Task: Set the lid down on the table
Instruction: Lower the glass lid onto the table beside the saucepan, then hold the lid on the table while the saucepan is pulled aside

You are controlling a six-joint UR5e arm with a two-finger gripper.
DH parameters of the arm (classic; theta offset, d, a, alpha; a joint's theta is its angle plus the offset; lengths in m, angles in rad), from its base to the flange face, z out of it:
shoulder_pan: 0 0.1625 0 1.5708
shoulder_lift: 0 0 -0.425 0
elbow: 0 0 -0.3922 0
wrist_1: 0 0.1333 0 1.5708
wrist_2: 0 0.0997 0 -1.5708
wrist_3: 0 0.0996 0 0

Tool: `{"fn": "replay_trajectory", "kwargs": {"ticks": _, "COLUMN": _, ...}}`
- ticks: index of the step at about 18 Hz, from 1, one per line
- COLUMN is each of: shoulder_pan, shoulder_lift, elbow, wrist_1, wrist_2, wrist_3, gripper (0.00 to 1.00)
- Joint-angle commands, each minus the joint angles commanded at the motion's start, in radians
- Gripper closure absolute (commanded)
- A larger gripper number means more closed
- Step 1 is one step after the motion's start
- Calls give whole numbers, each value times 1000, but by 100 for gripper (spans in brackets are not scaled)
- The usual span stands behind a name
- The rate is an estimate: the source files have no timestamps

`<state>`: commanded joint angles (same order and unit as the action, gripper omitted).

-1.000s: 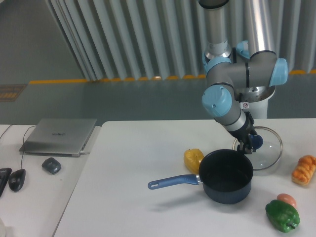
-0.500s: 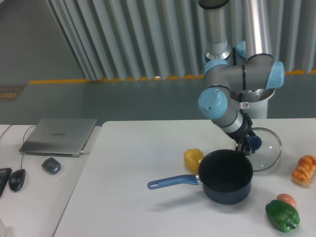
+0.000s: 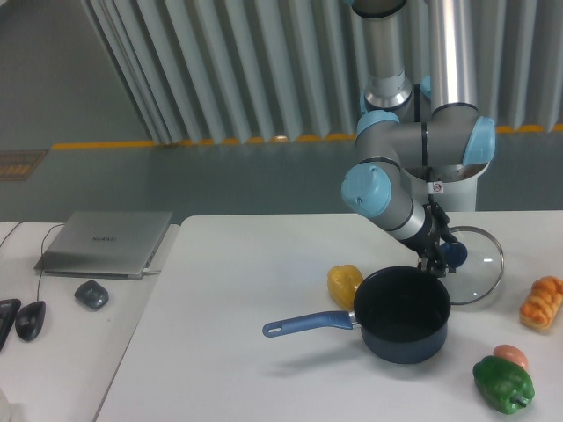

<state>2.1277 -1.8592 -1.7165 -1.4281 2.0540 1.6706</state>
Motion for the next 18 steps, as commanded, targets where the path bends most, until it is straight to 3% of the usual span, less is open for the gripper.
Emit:
{"fn": "replay_trajectory", "kwargs": {"ticks": 9, "shoulder_pan": -17, "shoulder_lift": -6, "elbow": 11, "wrist_1": 8, "wrist_2": 2, "wrist_3": -58, "gripper": 63}}
{"fn": "replay_trajectory", "kwargs": {"ticks": 13, "shoulder_pan": -43, "shoulder_lift": -28, "elbow": 8, "wrist_1": 110, "wrist_2": -9, "wrist_3": -55, "gripper": 63}}
{"fn": "replay_trajectory", "kwargs": {"ticks": 15, "shoulder_pan": -28, "shoulder_lift": -18, "elbow": 8, "wrist_1": 121, "wrist_2": -63, "wrist_3": -52, "gripper": 63}}
{"fn": "replay_trajectory", "kwargs": {"ticks": 18, "shoulder_pan": 9, "shoulder_lift": -17, "elbow": 12, "wrist_1": 135, "wrist_2": -240, "wrist_3": -58, "gripper": 63}}
